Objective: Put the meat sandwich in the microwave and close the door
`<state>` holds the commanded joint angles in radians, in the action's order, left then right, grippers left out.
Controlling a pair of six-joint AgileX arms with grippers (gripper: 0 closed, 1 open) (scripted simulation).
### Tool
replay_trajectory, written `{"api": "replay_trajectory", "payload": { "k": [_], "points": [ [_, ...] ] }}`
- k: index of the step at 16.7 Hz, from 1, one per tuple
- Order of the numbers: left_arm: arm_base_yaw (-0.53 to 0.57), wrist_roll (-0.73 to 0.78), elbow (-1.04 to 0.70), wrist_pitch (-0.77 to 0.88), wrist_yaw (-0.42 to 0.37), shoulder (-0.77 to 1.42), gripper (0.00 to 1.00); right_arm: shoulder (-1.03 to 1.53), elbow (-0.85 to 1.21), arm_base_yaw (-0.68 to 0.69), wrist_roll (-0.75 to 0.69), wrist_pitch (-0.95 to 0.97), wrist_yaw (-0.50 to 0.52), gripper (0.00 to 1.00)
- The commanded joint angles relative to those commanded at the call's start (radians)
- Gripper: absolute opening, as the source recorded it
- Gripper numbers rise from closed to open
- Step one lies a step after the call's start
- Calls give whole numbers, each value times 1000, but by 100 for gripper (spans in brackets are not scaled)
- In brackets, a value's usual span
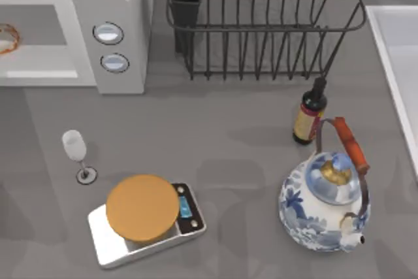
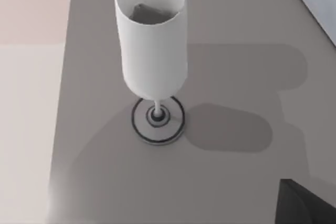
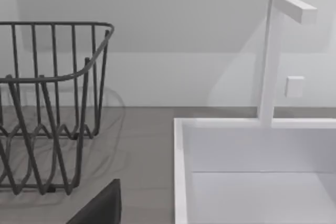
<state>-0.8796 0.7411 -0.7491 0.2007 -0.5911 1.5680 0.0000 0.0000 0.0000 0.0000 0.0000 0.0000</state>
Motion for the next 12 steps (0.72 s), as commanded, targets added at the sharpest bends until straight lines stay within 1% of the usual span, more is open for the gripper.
{"api": "replay_trajectory", "payload": {
  "k": [5, 12],
  "points": [
    [9, -14, 12, -4, 7, -10, 0, 0, 0, 0, 0, 0, 0, 100],
    [147, -139, 136, -50, 86, -154, 0, 0, 0, 0, 0, 0, 0, 100]
  ]
}}
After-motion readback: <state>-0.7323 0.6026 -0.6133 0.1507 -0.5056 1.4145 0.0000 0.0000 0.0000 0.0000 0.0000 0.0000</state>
